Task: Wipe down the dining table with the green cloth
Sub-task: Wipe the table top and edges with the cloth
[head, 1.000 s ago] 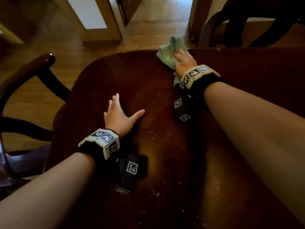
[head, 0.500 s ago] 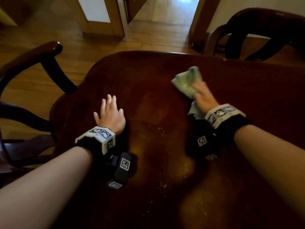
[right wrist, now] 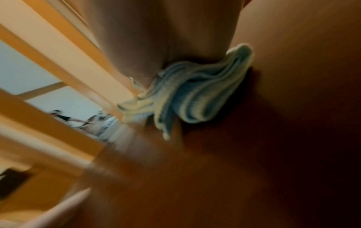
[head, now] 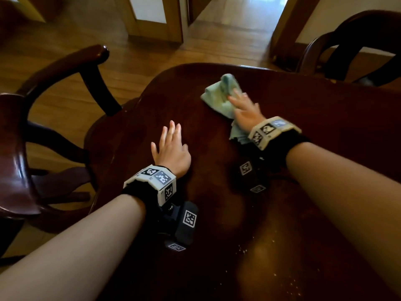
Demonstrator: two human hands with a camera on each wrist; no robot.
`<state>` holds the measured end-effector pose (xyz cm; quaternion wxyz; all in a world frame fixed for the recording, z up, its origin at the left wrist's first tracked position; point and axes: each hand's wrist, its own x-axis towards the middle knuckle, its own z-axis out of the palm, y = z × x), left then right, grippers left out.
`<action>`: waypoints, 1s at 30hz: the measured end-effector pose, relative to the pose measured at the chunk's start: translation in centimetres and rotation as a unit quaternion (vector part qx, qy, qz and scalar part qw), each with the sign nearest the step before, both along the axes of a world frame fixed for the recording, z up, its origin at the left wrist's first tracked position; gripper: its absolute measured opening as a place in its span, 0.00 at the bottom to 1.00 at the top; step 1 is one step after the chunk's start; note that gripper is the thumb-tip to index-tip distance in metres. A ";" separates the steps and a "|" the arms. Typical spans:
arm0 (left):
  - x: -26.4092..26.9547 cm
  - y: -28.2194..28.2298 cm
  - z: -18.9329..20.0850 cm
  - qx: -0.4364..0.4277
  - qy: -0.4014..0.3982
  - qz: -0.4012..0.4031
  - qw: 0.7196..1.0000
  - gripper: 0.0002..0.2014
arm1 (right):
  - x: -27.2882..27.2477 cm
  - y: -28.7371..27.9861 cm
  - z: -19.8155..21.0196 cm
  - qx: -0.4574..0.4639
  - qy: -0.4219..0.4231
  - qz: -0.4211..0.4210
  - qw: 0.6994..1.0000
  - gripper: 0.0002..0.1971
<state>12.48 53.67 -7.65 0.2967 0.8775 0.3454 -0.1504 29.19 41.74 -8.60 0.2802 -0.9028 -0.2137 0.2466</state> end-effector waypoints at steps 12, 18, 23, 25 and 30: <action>-2.6 2.5 -0.9 0.037 -0.006 0.009 0.999 0.43 | 3.4 10.9 0.6 -0.080 -0.028 0.055 0.995 0.29; -3.4 3.8 -0.2 0.003 -0.035 -0.003 0.999 0.37 | -1.6 13.1 -0.6 0.012 -0.040 0.176 0.984 0.23; -7.2 2.3 -0.1 0.049 -0.110 0.089 0.989 0.25 | -6.9 7.9 -1.4 0.047 0.001 0.280 0.959 0.24; -9.2 1.1 0.1 0.067 -0.112 0.103 0.986 0.25 | -8.7 5.4 -0.5 0.064 0.060 0.278 0.957 0.25; -11.3 -2.0 0.3 0.087 -0.040 0.011 0.995 0.28 | -8.4 0.1 2.7 0.263 0.158 -0.025 0.951 0.27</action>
